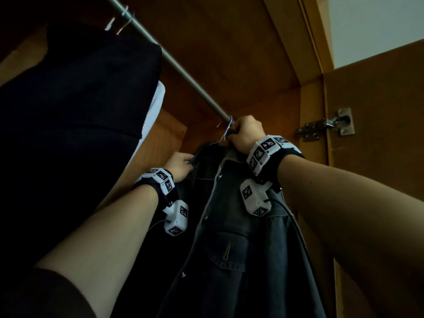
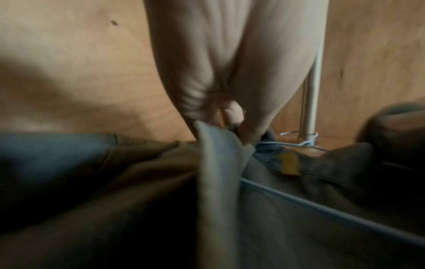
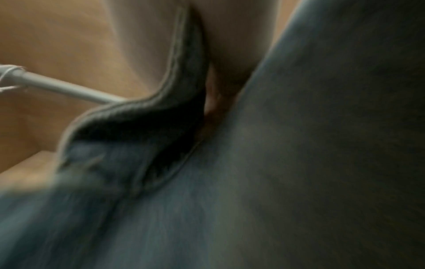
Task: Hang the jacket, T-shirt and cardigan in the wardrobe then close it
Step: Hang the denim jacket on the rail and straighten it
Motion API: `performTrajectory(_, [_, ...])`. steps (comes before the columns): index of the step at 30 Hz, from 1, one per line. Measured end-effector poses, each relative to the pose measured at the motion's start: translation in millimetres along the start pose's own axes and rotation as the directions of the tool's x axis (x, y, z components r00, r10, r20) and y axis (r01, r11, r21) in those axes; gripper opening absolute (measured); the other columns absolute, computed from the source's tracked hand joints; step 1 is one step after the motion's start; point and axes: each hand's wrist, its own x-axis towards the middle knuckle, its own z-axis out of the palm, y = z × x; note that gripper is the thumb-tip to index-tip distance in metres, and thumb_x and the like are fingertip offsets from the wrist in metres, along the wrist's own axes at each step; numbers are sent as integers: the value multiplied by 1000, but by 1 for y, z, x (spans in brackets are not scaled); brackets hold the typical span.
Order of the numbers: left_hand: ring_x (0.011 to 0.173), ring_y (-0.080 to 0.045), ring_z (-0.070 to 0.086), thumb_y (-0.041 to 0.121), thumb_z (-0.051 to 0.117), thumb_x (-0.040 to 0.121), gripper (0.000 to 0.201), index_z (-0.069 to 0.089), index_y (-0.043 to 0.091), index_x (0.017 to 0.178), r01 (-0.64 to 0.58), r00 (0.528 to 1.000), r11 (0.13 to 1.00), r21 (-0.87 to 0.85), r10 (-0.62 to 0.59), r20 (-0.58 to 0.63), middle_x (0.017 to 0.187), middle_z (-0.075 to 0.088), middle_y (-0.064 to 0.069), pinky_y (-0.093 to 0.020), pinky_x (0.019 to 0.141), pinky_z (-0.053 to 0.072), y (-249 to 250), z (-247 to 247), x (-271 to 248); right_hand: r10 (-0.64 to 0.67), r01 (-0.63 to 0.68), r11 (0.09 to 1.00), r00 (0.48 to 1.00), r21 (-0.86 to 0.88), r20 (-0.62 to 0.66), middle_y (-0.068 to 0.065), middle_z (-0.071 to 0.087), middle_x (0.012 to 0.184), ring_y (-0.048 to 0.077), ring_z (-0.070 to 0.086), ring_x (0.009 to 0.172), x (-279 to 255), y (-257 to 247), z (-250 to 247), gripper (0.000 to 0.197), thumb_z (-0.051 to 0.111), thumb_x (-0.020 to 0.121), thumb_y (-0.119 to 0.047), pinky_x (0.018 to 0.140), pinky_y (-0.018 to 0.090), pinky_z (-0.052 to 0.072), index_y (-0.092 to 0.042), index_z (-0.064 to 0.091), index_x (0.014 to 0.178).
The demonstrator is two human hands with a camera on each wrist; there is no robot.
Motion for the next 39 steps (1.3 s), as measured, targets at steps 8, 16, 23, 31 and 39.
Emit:
performTrajectory(8, [95,-20,55,-9,50,91,30,69,8,105,9,991,987,161,13,-136,100,63,-10,-28,83,42,-11,0,-1,39,-39,999,995,-2,96,12,67,104,24,62,84,-14,5,-21,26,55,94,-29,62,27,48,-10,67,107])
performTrajectory(16, [77,-34,66,17,60,90,22,72,0,83,146,972,926,348,-69,-224,84,72,-21,-33,63,44,-8,-10,-10,138,-12,884,962,-468,235,17,62,116,33,62,101,-36,8,-32,21,53,97,-14,74,32,46,-2,58,113])
performTrajectory(23, [79,-29,61,14,60,91,18,72,1,87,104,952,943,316,-2,-306,86,69,-18,-33,69,45,18,-22,-4,-24,132,942,944,-309,330,14,58,125,31,62,109,-42,22,-32,91,46,93,3,94,40,49,-42,-6,153])
performTrajectory(31, [88,-23,62,57,57,90,50,70,9,97,-45,996,977,210,60,-62,99,67,-8,-36,85,50,77,17,-20,-1,5,1000,989,-30,146,10,65,112,29,62,105,-39,38,-32,15,54,93,-15,80,30,44,-20,67,99])
performTrajectory(39, [91,-34,71,6,73,81,23,71,-2,103,166,962,935,-313,-83,261,100,74,-20,-44,87,57,105,54,-38,67,-96,986,977,135,204,18,60,127,24,58,106,-43,40,-39,34,53,98,-8,84,28,43,-3,51,132])
